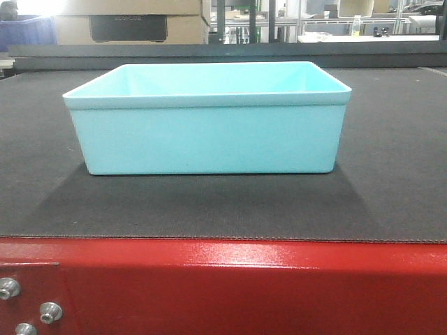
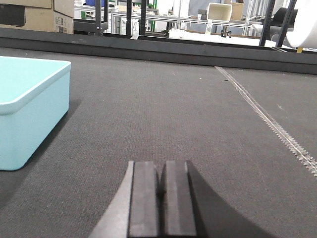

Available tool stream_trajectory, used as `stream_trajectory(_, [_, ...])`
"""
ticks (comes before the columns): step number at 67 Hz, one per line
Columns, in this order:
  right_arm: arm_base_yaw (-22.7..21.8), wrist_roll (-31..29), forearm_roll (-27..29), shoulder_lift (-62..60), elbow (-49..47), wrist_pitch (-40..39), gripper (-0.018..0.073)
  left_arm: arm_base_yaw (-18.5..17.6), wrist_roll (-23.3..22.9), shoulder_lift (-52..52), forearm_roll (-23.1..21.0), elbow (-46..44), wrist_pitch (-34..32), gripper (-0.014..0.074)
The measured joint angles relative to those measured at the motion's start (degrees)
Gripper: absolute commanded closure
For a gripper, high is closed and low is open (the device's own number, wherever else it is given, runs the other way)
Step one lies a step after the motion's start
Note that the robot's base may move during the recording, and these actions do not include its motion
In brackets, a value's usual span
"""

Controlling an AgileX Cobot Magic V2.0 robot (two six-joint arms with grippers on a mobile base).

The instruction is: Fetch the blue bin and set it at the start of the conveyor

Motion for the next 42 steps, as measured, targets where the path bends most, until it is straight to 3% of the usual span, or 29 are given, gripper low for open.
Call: stream_trajectory(42, [0.0, -0.1, 0.0, 0.0, 0.0, 0.0, 0.0721, 0.0, 0.0, 0.0, 0.0, 0.0, 0.0, 0.0707])
